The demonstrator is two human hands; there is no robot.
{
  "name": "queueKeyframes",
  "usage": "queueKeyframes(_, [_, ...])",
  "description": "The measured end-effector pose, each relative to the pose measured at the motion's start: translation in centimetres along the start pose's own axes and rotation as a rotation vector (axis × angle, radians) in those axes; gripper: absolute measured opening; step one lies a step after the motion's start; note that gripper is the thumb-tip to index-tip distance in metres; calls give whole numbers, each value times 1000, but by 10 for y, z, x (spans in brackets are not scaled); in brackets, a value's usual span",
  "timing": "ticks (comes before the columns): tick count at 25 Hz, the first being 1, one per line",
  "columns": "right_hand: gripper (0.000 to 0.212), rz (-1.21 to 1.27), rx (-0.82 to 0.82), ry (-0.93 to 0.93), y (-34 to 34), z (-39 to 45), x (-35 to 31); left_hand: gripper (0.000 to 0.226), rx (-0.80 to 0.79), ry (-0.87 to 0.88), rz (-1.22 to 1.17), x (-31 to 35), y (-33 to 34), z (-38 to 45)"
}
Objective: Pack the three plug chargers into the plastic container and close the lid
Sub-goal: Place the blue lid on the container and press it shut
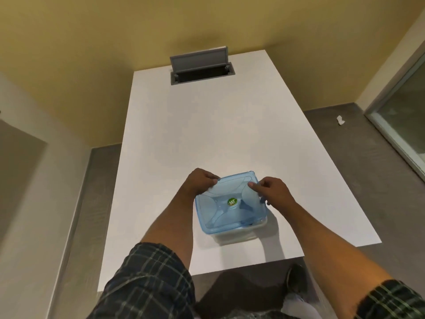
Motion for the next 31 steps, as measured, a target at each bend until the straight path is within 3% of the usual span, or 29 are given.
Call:
queueKeyframes(3, [43,-55,69,25,1,-5,9,21,64,48,136,-7,6,-2])
queueKeyframes(7, [43,-152,165,21,5,-8,12,16,171,58,126,-16,11,-6])
queueKeyframes(13, [45,-256,208,53,10,-10,5,47,200,-49,131,-42,9,-17])
queueKeyframes(17, [47,-270,258,78,11,-15,2,45,210,-70,68,-55,6,-19])
queueKeyframes(31, [46,-170,96,142,6,-3,23,45,360,-199,-104,-61,11,-25])
Point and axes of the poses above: each hand's wrist, its own z-axis towards the middle knuckle, its own y-axis out of the palm, x = y × z, the point moved 3 cm from there along z, towards the middle knuckle, and after that the axes turned 9 degrees about -z, right-handed, at the moved point
